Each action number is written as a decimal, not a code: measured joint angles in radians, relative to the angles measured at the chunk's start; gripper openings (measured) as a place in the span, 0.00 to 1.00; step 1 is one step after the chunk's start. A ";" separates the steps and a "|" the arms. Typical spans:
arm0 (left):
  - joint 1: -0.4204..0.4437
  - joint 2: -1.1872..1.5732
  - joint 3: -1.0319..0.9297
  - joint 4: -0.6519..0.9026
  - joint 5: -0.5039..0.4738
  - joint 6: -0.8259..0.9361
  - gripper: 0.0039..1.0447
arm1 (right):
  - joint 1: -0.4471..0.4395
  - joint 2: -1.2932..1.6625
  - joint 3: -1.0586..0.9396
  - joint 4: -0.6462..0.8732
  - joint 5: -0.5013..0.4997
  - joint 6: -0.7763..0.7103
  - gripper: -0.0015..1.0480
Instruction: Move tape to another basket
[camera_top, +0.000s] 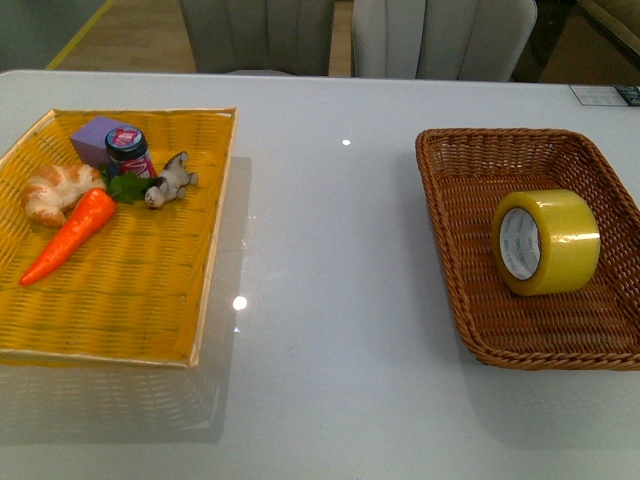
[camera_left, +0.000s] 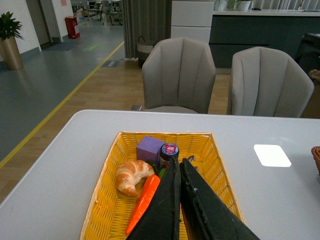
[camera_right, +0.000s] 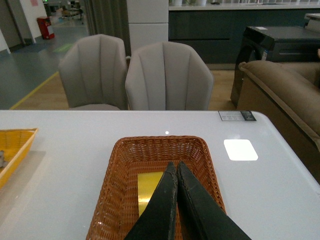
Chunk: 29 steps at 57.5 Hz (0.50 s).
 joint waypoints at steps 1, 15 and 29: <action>0.000 -0.010 0.000 -0.010 0.000 0.000 0.01 | 0.000 -0.007 0.000 -0.007 0.000 0.000 0.02; 0.000 -0.124 0.000 -0.118 0.000 0.000 0.01 | 0.000 -0.084 0.000 -0.084 0.000 0.000 0.02; 0.000 -0.212 0.000 -0.208 0.000 0.000 0.01 | 0.001 -0.232 0.000 -0.267 -0.001 0.000 0.02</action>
